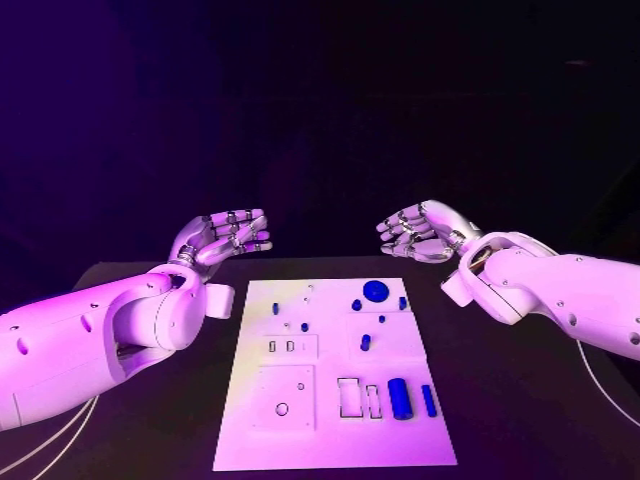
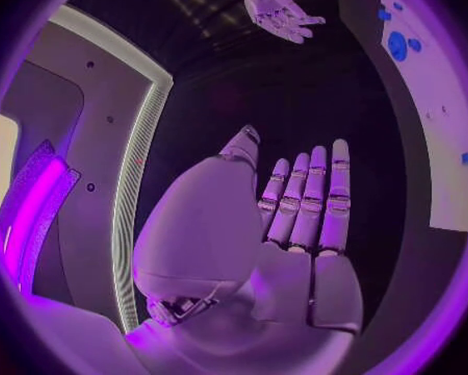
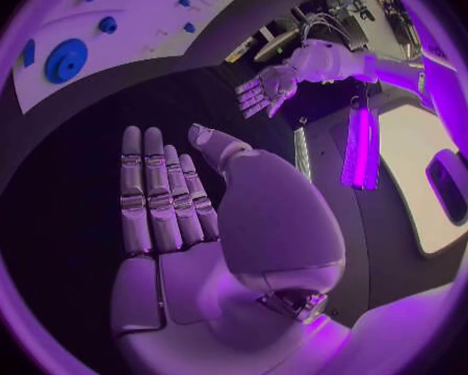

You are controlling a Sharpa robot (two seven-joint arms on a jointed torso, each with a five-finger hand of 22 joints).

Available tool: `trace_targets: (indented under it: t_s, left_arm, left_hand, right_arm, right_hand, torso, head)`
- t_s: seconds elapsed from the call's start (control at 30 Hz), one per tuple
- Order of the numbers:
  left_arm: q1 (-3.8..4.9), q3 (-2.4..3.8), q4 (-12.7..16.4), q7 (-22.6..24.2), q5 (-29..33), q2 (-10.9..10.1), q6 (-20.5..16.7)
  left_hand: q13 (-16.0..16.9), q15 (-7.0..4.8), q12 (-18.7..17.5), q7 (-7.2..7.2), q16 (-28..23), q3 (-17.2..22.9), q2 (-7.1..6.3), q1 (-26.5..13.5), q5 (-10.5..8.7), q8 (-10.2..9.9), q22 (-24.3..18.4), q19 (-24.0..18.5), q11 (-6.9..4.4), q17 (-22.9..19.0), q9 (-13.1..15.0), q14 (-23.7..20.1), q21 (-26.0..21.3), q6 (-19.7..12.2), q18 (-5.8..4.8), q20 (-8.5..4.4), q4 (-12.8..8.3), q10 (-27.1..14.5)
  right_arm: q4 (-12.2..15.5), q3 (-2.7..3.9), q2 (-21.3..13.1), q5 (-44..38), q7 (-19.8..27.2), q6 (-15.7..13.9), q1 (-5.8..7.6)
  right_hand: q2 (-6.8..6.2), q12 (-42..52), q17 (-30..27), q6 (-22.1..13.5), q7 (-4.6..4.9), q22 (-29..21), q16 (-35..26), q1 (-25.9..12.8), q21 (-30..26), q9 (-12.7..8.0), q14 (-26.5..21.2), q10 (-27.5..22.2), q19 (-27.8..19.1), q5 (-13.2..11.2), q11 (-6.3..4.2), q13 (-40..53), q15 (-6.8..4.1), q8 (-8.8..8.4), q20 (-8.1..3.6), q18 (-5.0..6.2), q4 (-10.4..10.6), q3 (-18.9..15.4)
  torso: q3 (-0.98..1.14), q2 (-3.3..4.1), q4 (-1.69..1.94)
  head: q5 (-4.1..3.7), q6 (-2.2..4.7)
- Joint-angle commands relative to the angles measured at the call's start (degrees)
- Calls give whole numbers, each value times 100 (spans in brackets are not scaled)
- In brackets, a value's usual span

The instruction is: Assemble the parts on the task board

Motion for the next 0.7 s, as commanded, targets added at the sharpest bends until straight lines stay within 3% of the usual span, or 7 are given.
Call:
trace_targets:
  t_s: [0.03, 0.13, 0.17, 0.23, 0.33, 0.47, 0.7]
  left_arm:
    - [17, 12, 199, -74, -216, -86, 204]
    - [24, 16, 328, -98, -241, -155, 312]
    - [25, 17, 369, -100, -247, -173, 368]
    - [27, 18, 484, -103, -267, -222, 510]
    - [28, 19, 628, -110, -316, -283, 619]
    - [29, 21, 828, -109, -392, -378, 707]
    - [29, 25, 970, -111, -433, -477, 718]
  left_hand:
    - [-3, -21, -47, 284, 77, 4, 0, 40, -24, 39, 37, 106, 5, 70, 9, 87, 92, 50, 59, -35, -40, 59]
    - [-3, -59, -87, 264, 194, 4, -23, 59, -23, 46, 106, 258, -14, 179, 13, 161, 249, 58, 56, -91, -58, 88]
    - [-2, -70, -100, 261, 236, -4, -37, 57, -24, 47, 136, 310, -19, 225, 14, 176, 312, 50, 54, -110, -59, 98]
    - [-3, -71, -117, 252, 254, -33, -75, 27, -21, 36, 156, 335, -21, 256, 8, 157, 353, 10, 49, -120, -46, 93]
    - [-4, -58, -137, 253, 244, -54, -111, 19, -5, 28, 167, 314, -15, 283, 4, 83, 374, -25, 38, -120, -40, 84]
    - [1, -73, -136, 243, 289, -30, -109, 67, 9, 58, 194, 330, -27, 339, 21, 94, 429, 51, 42, -132, -66, 121]
    - [8, -120, -130, 227, 459, 11, -97, 100, 7, 109, 288, 423, -60, 492, 44, 177, 614, 108, 45, -183, -94, 222]
  right_arm:
    - [70, 3, -20, -1599, -619, 321, 46]
    - [128, 5, -32, -2144, -889, 469, 74]
    - [148, 5, -35, -2307, -958, 510, 79]
    - [211, 5, -51, -2674, -1119, 598, 88]
    - [276, 5, -61, -3016, -1278, 683, 93]
    - [353, 4, -54, -3527, -1523, 782, 94]
    - [376, 1, 14, -4072, -1853, 850, 24]
  right_hand:
    - [-81, -66, 822, 574, -166, 1061, 971, 67, 1670, -3, 1544, 740, 690, 81, -313, 13, -476, -17, -500, 86, -120, -125]
    - [-194, -71, 1440, 669, -234, 1492, 1697, -69, 2248, 0, 1821, 856, 735, 91, -372, 16, -555, -84, -535, 104, -44, 63]
    - [-311, -69, 1770, 694, -241, 1652, 2086, -195, 2427, 12, 1778, 850, 701, 162, -376, 16, -537, -120, -535, 107, 51, 158]
    - [-414, -67, 2028, 713, -272, 1863, 2426, -270, 2620, 31, 1765, 822, 742, 241, -371, 17, -524, -137, -545, 101, 133, 195]
    - [-503, -66, 2499, 707, -301, 2984, 3072, -312, 3486, 62, 1814, 756, 1194, 204, -381, 16, -511, -163, -546, -67, 248, 222]
    - [-571, -69, 4000, 706, -337, 4479, 4649, -277, 4624, 130, 1901, 765, 1756, 123, -398, 16, -498, -172, -542, -289, 400, 282]
    - [-653, -64, 5070, 683, -353, 5612, 5734, -223, 5449, 217, 1986, 775, 2158, 108, -403, 17, -503, -169, -520, -464, 528, 363]
  torso:
    - [-20, 138, 83]
    - [-35, 195, 120]
    - [-40, 221, 132]
    - [-53, 258, 153]
    - [-73, 321, 189]
    - [-84, 383, 226]
    - [-89, 461, 267]
  head:
    - [-75, 1]
    - [-112, -16]
    - [-124, -24]
    - [-162, -27]
    - [-219, -40]
    - [-244, -66]
    - [-292, -58]
